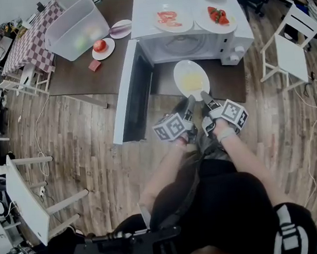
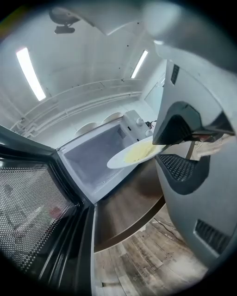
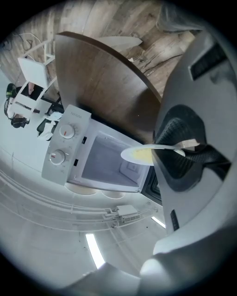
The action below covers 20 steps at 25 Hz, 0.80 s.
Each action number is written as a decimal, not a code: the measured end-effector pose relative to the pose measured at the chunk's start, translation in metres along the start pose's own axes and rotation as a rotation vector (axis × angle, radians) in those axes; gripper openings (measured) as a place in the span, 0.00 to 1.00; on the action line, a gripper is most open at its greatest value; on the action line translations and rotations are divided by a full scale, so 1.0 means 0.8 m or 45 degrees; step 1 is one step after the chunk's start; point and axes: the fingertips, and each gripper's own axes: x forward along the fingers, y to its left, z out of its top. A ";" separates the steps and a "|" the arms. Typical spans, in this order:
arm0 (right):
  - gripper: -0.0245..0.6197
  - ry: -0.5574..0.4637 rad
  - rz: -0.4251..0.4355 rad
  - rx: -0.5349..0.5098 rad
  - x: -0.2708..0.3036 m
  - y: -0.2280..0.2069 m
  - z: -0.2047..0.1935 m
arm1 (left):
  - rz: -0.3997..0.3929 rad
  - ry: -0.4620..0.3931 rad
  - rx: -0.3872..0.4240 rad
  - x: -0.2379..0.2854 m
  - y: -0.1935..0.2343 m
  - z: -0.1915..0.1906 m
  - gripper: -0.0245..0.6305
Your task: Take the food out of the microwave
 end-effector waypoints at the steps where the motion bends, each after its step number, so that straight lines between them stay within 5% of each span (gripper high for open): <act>1: 0.08 -0.008 0.002 0.007 -0.001 0.001 0.001 | -0.002 0.000 0.007 0.000 -0.003 0.000 0.14; 20: 0.07 0.019 0.000 0.052 -0.037 -0.014 -0.006 | 0.005 0.014 0.013 -0.012 -0.018 -0.036 0.13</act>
